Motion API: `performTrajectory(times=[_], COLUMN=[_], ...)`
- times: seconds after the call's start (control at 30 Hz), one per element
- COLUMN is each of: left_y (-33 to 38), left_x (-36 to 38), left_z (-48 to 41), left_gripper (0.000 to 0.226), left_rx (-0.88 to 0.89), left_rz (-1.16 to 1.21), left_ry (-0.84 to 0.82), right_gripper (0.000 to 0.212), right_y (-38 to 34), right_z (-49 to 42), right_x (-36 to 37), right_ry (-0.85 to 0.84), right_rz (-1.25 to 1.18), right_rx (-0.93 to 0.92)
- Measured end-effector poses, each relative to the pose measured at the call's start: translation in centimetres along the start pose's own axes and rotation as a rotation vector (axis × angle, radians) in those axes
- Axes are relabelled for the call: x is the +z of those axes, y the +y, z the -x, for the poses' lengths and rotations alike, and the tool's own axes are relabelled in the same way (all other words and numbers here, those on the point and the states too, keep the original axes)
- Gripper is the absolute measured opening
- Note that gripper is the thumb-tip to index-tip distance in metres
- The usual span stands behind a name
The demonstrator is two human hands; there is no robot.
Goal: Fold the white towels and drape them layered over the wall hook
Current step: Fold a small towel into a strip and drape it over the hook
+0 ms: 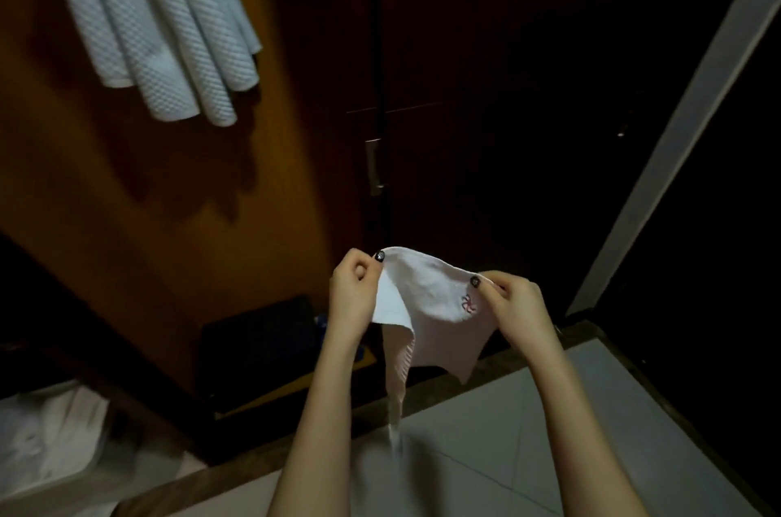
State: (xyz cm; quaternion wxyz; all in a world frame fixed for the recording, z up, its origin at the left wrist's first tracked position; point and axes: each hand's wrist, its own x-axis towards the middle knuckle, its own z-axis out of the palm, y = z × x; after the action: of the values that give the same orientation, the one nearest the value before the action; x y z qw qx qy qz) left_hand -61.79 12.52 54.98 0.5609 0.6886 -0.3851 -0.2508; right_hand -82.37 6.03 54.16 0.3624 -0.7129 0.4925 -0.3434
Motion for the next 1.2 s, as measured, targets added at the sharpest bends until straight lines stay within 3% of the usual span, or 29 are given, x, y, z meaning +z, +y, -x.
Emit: performTrajectory(times=[0.2,0.47,0.57,0.63,0.77,0.9,0.97,1.03,1.2], left_y=[-0.5,-2.3,-3.0,-3.3,-3.7,-4.4,-5.2,-5.8,-7.4], left_x=[-4.1,-9.0,-10.9,-11.9,-13.8,-16.2,-17.4,-18.6,-20.2], left_z=[0.1,-1.0,-1.7,-2.1,-2.9,-3.5,-3.7,-3.9,-4.8], left_gripper=[0.023,0.028,0.030,0.028,0.027,0.011,0.025,0.029,0.012], left_rx=[-0.131,-0.280,-0.296,-0.290,-0.274,-0.106,0.029,0.108,0.121], left_rz=[0.170,0.439,0.502,0.502,0.562,0.283,0.113,0.037,-0.057], left_ry=[0.027,0.167,0.197,0.206,0.186,0.251,0.247,0.151,-0.096], right_gripper=[0.043,0.020,0.029,0.037,0.030,0.023,0.021,0.020,0.018], right_y=[-5.5,-9.2,-10.2,-11.0,-12.5,-13.4,-13.5,-13.5,-13.2], right_z=[0.1,0.3,0.5,0.4,0.1,-0.2,-0.4,-0.5,-0.6], right_x=[6.7,13.0,14.9,16.4,19.0,20.6,21.1,21.2,21.0], right_ry=[-0.232,-0.322,-0.390,-0.365,-0.170,-0.166,-0.194,-0.221,-0.257], right_rz=[-0.239,-0.204,-0.249,-0.196,-0.282,-0.304,-0.295,-0.297,-0.266], right_rx=[-0.116,-0.215,-0.209,-0.244,-0.307,-0.303,-0.276,-0.237,-0.180])
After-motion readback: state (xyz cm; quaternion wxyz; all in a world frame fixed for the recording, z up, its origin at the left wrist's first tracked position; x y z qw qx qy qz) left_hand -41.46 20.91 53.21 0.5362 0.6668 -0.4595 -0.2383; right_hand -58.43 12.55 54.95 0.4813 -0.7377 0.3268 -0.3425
